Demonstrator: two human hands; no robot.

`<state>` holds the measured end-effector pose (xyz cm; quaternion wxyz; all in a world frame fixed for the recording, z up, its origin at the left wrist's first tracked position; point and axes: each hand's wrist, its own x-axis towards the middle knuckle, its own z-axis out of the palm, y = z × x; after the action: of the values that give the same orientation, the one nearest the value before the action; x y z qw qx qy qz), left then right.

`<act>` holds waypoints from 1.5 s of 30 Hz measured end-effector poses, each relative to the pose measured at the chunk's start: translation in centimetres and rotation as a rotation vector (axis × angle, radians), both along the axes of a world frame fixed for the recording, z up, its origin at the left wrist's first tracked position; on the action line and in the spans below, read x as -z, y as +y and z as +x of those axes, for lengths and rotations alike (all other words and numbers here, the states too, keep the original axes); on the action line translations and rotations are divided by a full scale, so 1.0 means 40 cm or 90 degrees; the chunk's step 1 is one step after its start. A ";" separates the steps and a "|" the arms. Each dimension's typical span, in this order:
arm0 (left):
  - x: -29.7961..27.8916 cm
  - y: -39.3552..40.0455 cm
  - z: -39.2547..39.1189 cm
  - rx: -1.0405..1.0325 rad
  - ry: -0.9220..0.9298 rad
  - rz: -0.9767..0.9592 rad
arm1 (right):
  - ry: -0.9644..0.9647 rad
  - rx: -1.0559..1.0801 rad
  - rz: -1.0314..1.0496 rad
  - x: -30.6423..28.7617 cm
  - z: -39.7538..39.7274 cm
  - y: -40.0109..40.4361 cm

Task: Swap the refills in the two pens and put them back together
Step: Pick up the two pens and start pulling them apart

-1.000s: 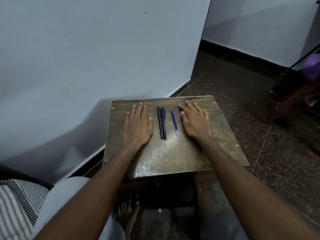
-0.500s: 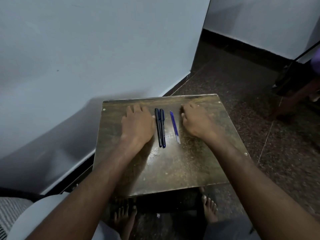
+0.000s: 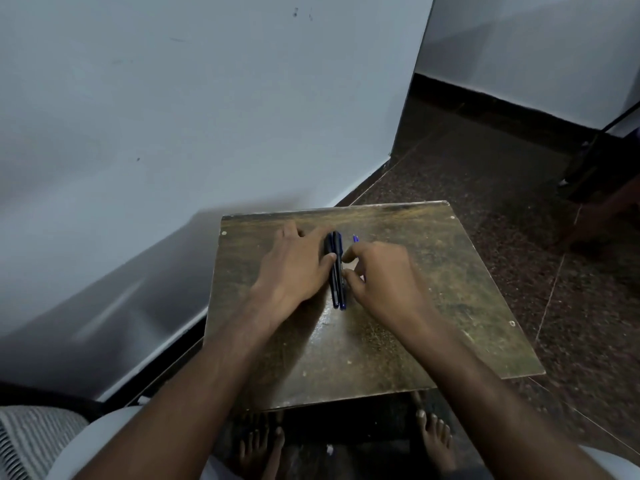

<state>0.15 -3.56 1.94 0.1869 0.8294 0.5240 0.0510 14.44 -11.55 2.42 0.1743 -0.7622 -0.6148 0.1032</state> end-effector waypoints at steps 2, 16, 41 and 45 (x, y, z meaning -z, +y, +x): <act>0.002 -0.003 0.000 -0.001 0.002 0.005 | 0.012 -0.007 -0.008 -0.002 -0.008 0.008; 0.034 0.049 0.014 -0.029 -0.105 0.023 | -0.002 -0.009 -0.070 0.033 0.017 0.055; -0.019 0.074 -0.027 -0.149 -0.276 -0.249 | 0.115 0.064 0.017 0.015 0.000 0.013; -0.038 0.066 -0.010 -0.123 -0.560 -0.403 | 0.487 0.059 -0.046 -0.017 0.009 0.019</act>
<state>-0.26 -0.91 3.45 0.6228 0.5814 0.4601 0.2498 14.82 -10.79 3.10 0.3685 -0.7012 -0.4661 0.3939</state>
